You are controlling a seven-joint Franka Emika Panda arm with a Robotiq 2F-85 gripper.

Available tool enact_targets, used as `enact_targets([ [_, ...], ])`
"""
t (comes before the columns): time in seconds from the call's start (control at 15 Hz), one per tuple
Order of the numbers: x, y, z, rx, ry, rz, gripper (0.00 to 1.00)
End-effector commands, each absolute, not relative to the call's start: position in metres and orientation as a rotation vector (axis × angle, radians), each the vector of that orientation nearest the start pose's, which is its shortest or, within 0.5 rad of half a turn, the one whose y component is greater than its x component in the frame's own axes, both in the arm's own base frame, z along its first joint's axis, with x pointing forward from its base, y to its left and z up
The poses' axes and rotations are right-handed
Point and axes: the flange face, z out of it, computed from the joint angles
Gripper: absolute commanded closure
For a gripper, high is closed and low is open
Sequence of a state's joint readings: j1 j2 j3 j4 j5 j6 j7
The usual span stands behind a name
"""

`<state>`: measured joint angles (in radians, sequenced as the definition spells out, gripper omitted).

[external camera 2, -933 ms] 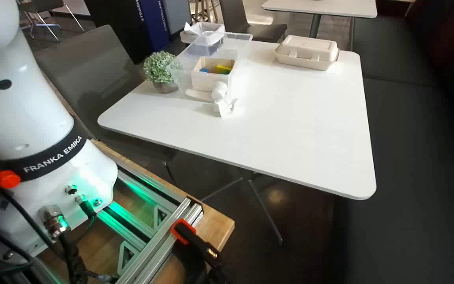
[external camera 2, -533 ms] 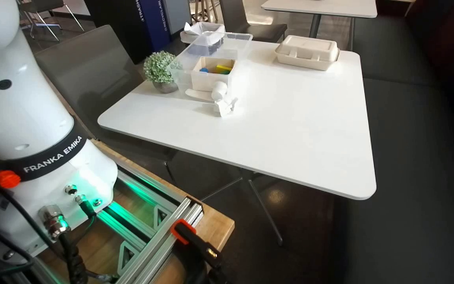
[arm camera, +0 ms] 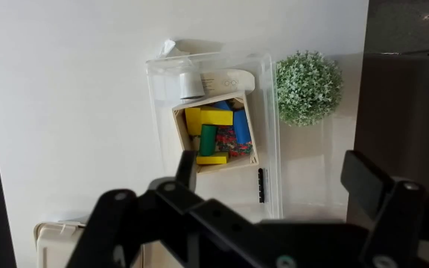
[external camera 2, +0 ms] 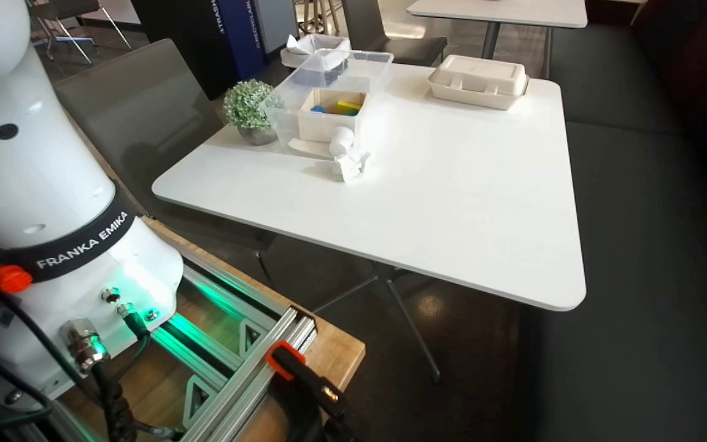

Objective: Remove the green block from the bowl

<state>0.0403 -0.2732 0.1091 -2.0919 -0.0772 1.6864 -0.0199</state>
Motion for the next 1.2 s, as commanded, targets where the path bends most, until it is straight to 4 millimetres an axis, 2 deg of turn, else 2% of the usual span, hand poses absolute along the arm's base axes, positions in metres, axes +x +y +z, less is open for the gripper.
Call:
enact_targets([
  [0.0,0.467,0.065,0.513,-3.23,-0.287,0.155,0.0],
  [0.27,0.48,0.046,0.474,-3.172,-0.183,0.052,0.0],
  [0.6,0.487,0.011,0.406,-3.128,-0.07,0.046,0.0],
  [1.13,0.504,-0.001,0.313,-3.135,-0.002,0.14,0.0],
])
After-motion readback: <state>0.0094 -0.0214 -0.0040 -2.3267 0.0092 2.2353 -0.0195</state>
